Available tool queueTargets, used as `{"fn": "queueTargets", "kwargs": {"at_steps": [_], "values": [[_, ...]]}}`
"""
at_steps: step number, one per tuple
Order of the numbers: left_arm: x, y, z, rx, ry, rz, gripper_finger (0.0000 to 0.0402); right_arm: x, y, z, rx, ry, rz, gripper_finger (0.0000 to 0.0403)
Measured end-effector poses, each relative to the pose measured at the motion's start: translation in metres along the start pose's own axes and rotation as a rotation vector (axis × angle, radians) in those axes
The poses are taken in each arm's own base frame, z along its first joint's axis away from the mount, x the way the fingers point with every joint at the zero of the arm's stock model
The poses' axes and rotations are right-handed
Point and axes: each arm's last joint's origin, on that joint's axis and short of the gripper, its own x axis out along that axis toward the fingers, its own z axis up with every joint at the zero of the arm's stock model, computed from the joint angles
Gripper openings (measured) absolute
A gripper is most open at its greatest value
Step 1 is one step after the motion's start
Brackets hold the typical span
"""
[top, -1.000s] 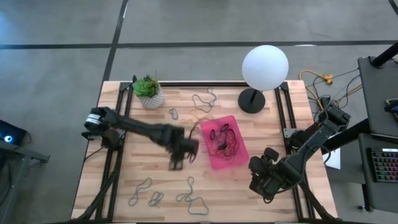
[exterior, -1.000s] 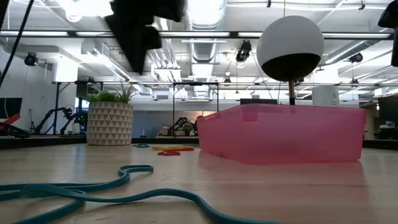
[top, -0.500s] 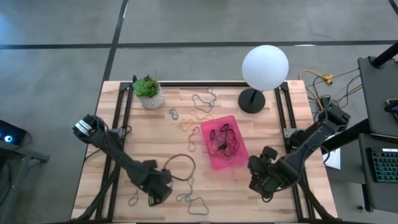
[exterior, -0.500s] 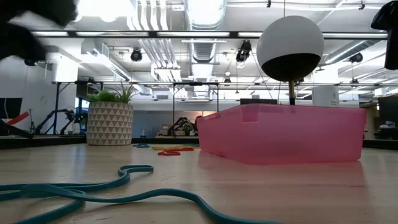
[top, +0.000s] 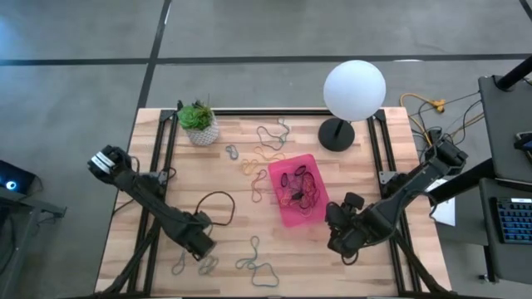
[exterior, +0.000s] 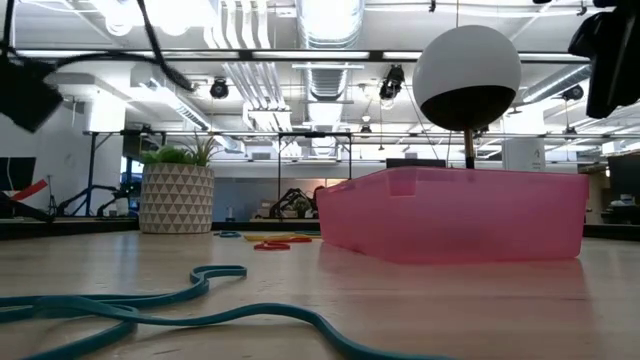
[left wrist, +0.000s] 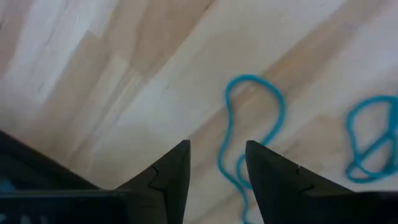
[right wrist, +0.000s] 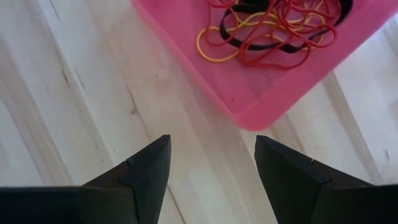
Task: Pick and place rubber bands into bin
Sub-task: Put the blue rubber band into the pink bin
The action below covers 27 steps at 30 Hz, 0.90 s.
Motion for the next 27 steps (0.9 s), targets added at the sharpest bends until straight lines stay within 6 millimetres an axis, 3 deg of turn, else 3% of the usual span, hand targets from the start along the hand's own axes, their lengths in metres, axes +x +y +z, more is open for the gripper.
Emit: {"fn": "queueTargets", "kwargs": {"at_steps": [8, 20, 27], "values": [[0.024, -0.002, 0.005, 0.032, -0.028, -0.185, 0.0138, 0.0, 0.0, 0.001, 0.019, 0.008, 0.005, 0.0219], [0.04, 0.002, 0.008, -0.011, -0.04, -0.063, 0.0137, 0.0, 0.0, 0.0, 0.036, 0.014, 0.009, 0.0219], [0.027, -0.003, 0.006, -0.002, -0.046, -0.099, 0.0109, 0.0, 0.0, 0.0, 0.047, 0.015, 0.009, 0.0219]]}}
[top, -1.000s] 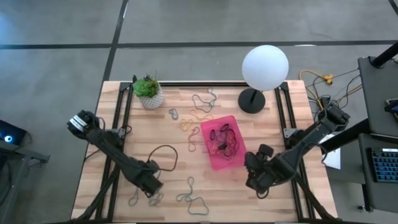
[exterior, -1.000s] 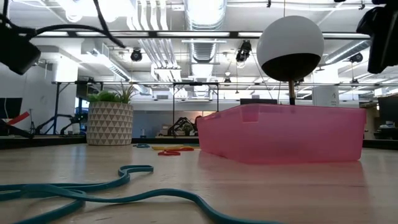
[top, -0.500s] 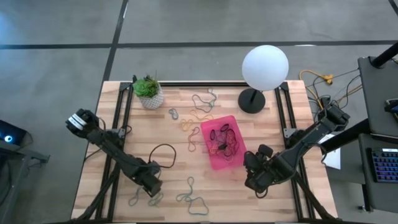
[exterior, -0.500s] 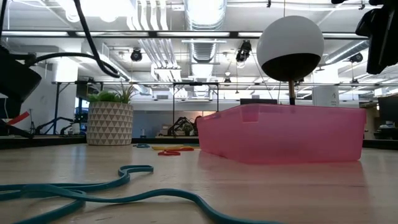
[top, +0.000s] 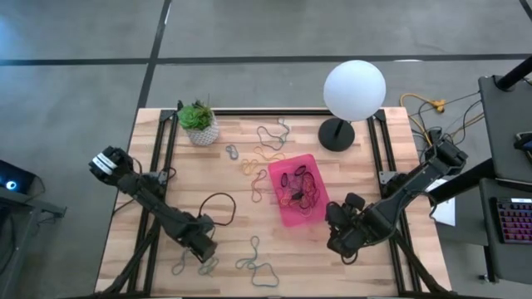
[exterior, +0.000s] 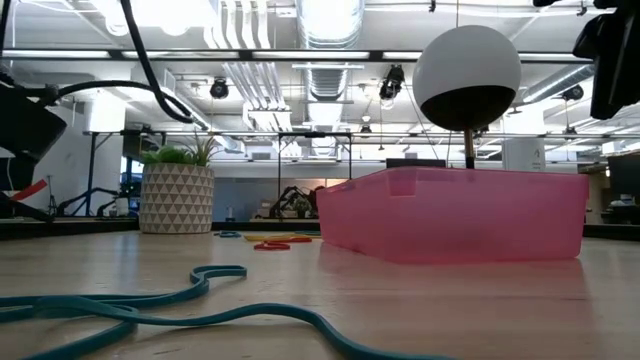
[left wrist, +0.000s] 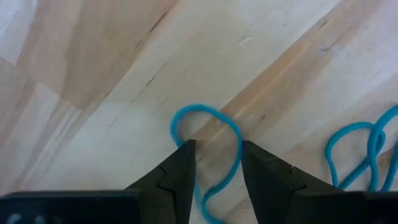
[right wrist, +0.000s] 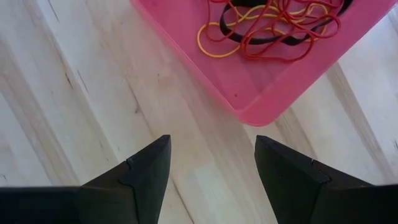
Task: Pick and place rubber bands into bin
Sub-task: Put the blue rubber band into the pink bin
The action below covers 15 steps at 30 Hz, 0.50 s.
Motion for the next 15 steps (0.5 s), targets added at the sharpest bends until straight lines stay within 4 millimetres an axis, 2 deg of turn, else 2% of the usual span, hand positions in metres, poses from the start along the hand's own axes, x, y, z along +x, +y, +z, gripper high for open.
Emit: {"fn": "queueTargets", "kwargs": {"at_steps": [5, 15], "values": [[-0.0093, -0.0018, 0.002, 0.005, -0.109, -0.033, 0.0099, 0.0022, -0.0016, 0.0009, 0.008, 0.003, -0.008, 0.0219], [-0.0114, 0.0042, 0.0, -0.003, -0.075, 0.041, 0.0137, 0.0048, -0.0043, 0.0051, 0.027, 0.004, -0.017, 0.0219]]}}
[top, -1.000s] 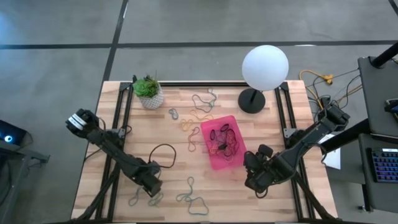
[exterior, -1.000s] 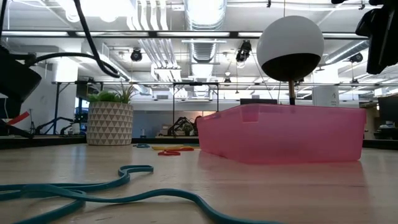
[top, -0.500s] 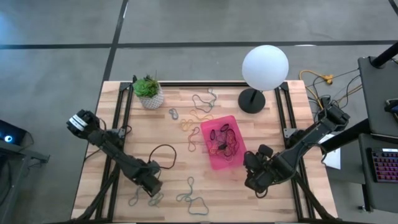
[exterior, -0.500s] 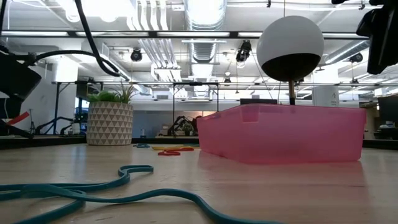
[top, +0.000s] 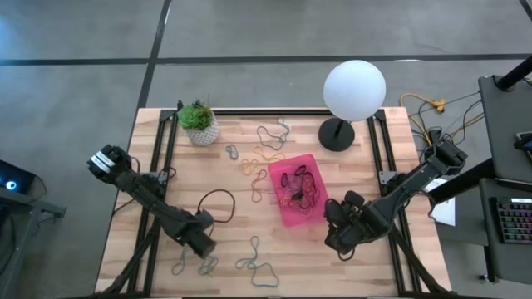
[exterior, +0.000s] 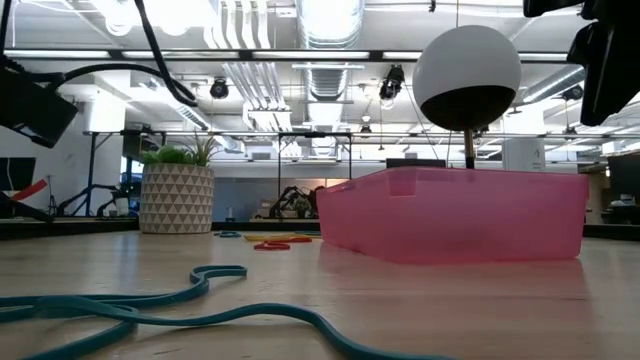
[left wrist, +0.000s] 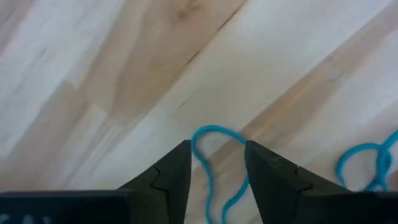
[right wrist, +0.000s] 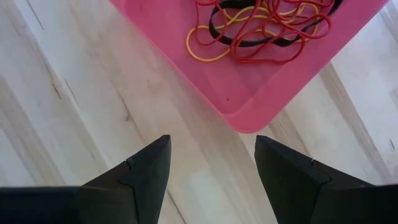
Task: Pick and place rubber bands into bin
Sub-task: Put the blue rubber band into the pink bin
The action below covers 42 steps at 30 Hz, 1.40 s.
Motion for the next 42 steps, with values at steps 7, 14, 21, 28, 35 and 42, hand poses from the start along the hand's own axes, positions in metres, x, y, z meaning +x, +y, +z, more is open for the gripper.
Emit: {"fn": "queueTargets", "kwargs": {"at_steps": [7, 14, 21, 28, 35, 42], "values": [[0.003, 0.008, -0.001, 0.035, 0.017, 0.065, 0.015, 0.0, 0.0, 0.001, 0.0, -0.001, 0.001, 0.0219], [0.016, 0.007, -0.002, 0.078, 0.062, -0.006, 0.0146, 0.001, 0.0, 0.001, 0.009, -0.003, 0.005, 0.0219], [0.019, 0.005, -0.002, 0.091, 0.064, -0.025, 0.0063, 0.001, 0.0, 0.001, 0.009, -0.003, 0.007, 0.0219], [0.022, 0.004, 0.001, 0.186, 0.052, -0.05, 0.0004, 0.002, 0.0, 0.001, 0.004, -0.003, 0.007, 0.0219], [0.001, -0.028, 0.019, 0.243, -0.189, -0.299, 0.0, 0.002, 0.0, 0.001, -0.007, -0.004, 0.008, 0.0219], [-0.04, -0.048, 0.069, 0.401, -0.563, -0.62, 0.0, 0.003, 0.0, 0.001, -0.009, -0.003, 0.006, 0.0219]]}}
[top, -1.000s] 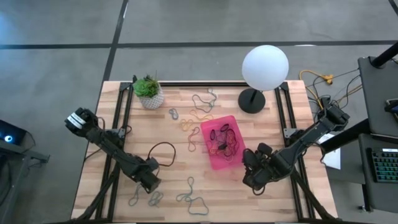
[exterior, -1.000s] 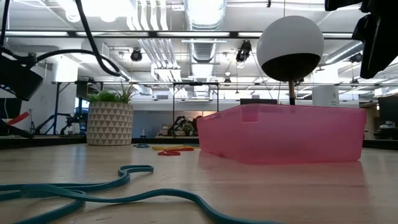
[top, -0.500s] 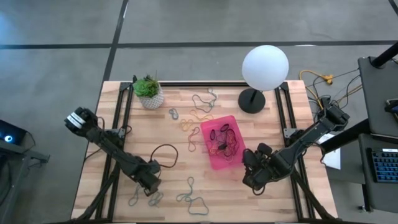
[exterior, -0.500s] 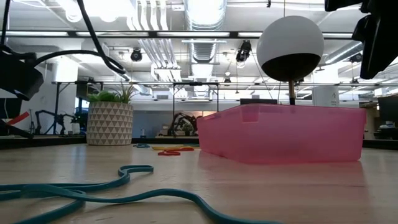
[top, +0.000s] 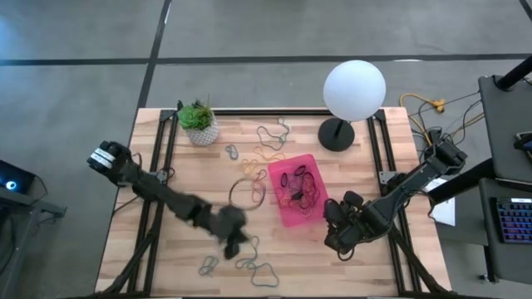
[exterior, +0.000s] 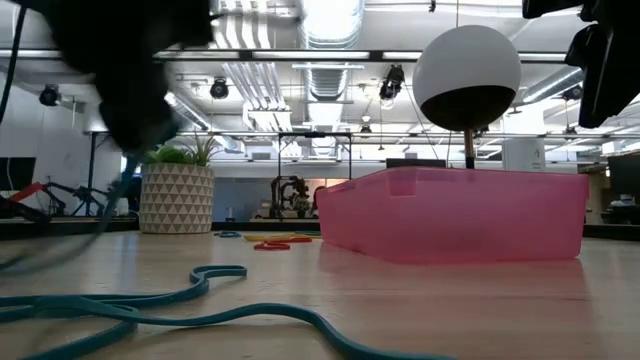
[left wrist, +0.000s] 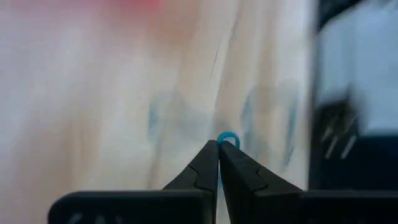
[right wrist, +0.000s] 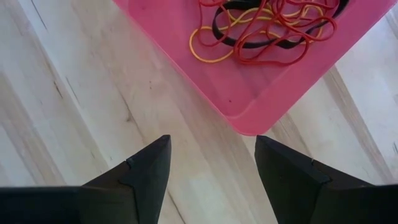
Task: Pick and place rubber bands into bin
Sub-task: Put the blue rubber band into the pink bin
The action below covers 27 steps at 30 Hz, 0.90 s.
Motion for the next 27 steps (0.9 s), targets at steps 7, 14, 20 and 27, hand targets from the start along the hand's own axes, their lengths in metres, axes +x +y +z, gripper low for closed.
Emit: {"fn": "queueTargets", "kwargs": {"at_steps": [7, 14, 20, 27], "values": [[-0.022, 0.015, 0.103, 0.207, -0.349, -0.069, 0.0, 0.0, 0.001, -0.001, 0.035, 0.031, 0.015, 0.0219], [-0.022, 0.043, 0.18, 0.284, -0.366, -0.062, 0.0, -0.001, 0.003, -0.009, 0.073, 0.091, 0.035, 0.0219], [0.012, 0.067, 0.206, 0.269, -0.249, -0.018, 0.0, 0.001, 0.004, -0.021, 0.138, 0.077, 0.012, 0.0219], [0.055, 0.087, 0.204, 0.163, -0.059, 0.068, 0.0027, 0.005, 0.002, -0.026, 0.198, 0.062, -0.005, 0.0219]]}}
